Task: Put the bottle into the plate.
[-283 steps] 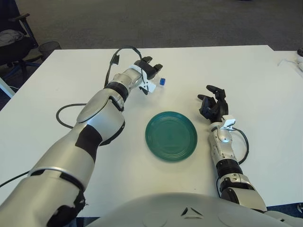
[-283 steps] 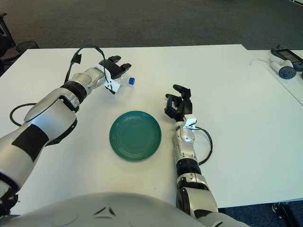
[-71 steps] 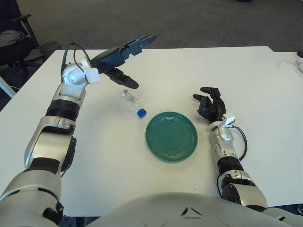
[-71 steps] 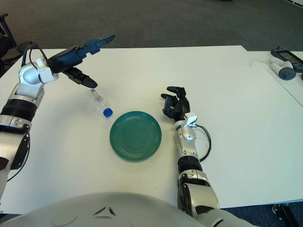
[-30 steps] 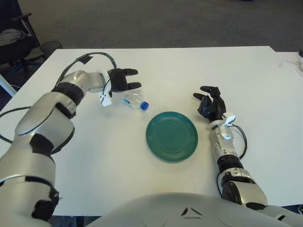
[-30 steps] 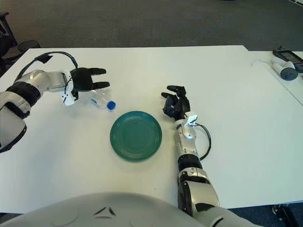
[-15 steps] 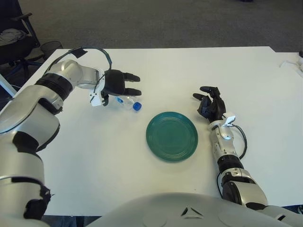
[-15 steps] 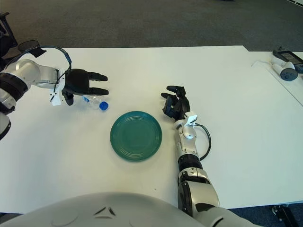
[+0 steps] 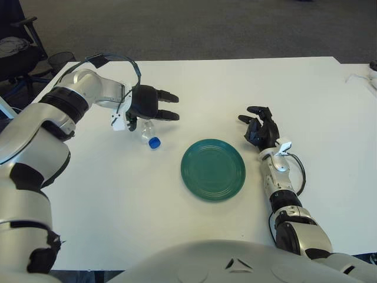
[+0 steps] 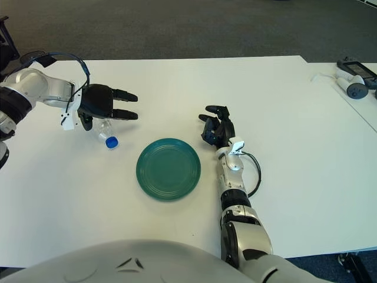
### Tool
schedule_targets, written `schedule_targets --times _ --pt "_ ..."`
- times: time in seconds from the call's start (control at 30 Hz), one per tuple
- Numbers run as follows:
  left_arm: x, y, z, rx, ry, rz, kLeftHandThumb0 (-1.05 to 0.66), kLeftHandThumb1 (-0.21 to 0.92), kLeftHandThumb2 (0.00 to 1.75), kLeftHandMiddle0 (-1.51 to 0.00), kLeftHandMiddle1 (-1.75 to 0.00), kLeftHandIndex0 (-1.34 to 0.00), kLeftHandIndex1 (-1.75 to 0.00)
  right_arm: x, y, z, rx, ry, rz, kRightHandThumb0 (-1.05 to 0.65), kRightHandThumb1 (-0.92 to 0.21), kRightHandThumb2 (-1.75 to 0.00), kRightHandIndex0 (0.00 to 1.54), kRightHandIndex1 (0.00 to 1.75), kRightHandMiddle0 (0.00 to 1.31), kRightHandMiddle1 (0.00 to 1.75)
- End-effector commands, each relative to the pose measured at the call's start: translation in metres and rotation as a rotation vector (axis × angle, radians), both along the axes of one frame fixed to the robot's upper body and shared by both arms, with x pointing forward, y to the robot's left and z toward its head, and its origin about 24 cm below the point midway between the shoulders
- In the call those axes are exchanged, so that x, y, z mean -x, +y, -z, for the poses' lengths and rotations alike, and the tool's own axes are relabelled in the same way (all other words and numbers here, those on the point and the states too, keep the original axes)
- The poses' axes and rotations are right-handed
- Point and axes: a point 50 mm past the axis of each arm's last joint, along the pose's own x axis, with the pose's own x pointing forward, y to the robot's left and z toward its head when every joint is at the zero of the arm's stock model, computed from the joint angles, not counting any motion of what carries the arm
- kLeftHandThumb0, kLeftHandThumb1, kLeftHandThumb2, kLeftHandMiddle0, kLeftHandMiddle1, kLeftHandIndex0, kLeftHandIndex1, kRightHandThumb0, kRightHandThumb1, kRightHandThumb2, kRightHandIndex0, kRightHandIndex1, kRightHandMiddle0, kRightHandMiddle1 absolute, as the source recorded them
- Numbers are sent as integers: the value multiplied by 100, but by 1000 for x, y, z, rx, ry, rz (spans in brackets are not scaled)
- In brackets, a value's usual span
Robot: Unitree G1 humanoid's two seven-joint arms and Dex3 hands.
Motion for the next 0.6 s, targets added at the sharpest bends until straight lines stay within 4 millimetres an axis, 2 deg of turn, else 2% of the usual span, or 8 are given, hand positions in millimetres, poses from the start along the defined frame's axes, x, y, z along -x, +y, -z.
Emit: schedule_targets --times 0.0,0.57 --pt "-4 -4 -9 29 -14 -14 -102 90 11 0 0 0 0 46 6 64 -76 339 8 -38 -59 -112 30 97 11 141" --pt "-2 -13 4 110 74 -51 -105 91 15 0 0 0 0 48 2 64 -84 327 39 -39 -62 -107 32 94 17 136"
